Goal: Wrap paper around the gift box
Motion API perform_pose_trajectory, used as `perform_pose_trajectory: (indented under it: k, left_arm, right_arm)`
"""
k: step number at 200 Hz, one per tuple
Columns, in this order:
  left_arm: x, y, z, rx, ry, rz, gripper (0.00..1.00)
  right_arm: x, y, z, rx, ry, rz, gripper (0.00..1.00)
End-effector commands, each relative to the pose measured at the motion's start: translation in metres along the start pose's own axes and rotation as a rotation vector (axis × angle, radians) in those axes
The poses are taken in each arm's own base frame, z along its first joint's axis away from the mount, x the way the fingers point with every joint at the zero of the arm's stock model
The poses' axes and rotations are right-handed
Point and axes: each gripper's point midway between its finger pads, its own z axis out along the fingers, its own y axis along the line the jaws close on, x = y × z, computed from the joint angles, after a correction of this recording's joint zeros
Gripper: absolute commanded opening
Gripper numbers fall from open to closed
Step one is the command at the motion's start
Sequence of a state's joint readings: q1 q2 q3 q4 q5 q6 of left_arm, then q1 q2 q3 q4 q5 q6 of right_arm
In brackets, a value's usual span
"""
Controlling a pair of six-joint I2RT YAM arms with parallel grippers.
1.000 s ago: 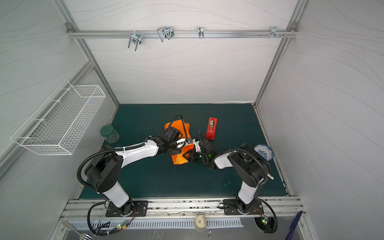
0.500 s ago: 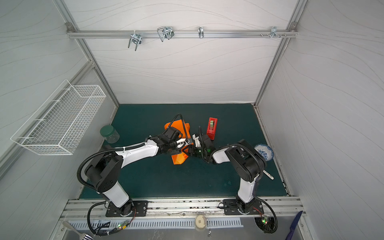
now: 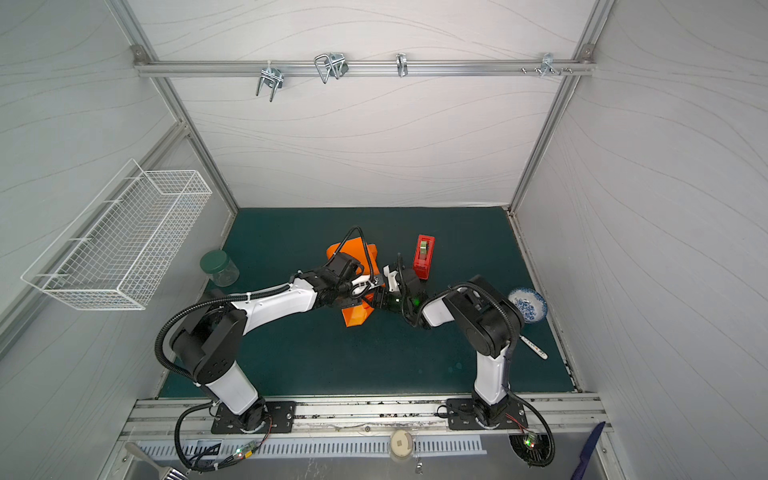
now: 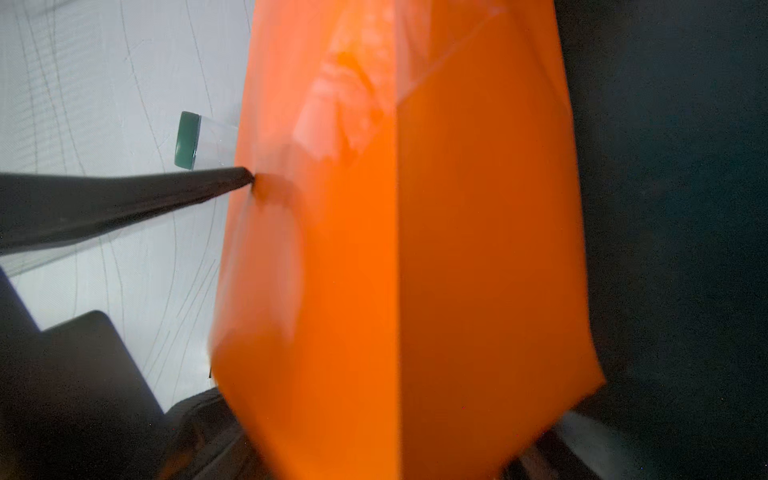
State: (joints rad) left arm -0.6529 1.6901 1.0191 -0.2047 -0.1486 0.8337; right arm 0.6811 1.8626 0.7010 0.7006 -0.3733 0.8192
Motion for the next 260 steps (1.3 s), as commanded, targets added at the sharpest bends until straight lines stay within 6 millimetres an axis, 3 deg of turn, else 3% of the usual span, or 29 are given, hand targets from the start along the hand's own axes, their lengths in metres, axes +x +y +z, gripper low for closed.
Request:
perform_pose_trajectory:
  k: [1, 82, 108, 146, 217, 234, 260]
  left_arm:
    - [0.014, -0.022, 0.01, 0.09, 0.053, 0.003, 0.75]
    - [0.015, -0.022, 0.011, 0.09, 0.059, 0.001, 0.75]
    - [0.015, -0.022, 0.011, 0.09, 0.059, -0.001, 0.75]
    - [0.015, -0.023, 0.011, 0.093, 0.062, 0.0, 0.75]
    - [0.015, -0.024, 0.012, 0.099, 0.06, 0.003, 0.75]
    - [0.015, -0.023, 0.012, 0.097, 0.059, 0.0, 0.75]
    - [0.014, -0.023, 0.012, 0.095, 0.059, 0.002, 0.75]
  right_arm:
    - [0.015, -0.013, -0.001, 0.044, 0.023, 0.027, 0.68]
    - [0.07, -0.021, -0.008, 0.05, 0.16, 0.088, 0.66]
    - [0.08, -0.019, -0.011, 0.047, 0.173, 0.088, 0.66]
    - [0.067, -0.013, -0.007, 0.041, 0.164, 0.072, 0.66]
    - [0.007, -0.029, -0.014, 0.061, 0.058, 0.082, 0.66]
    - [0.007, -0.025, -0.013, 0.05, 0.065, 0.069, 0.66]
    - [0.026, -0.015, -0.011, 0.037, 0.103, 0.056, 0.66]
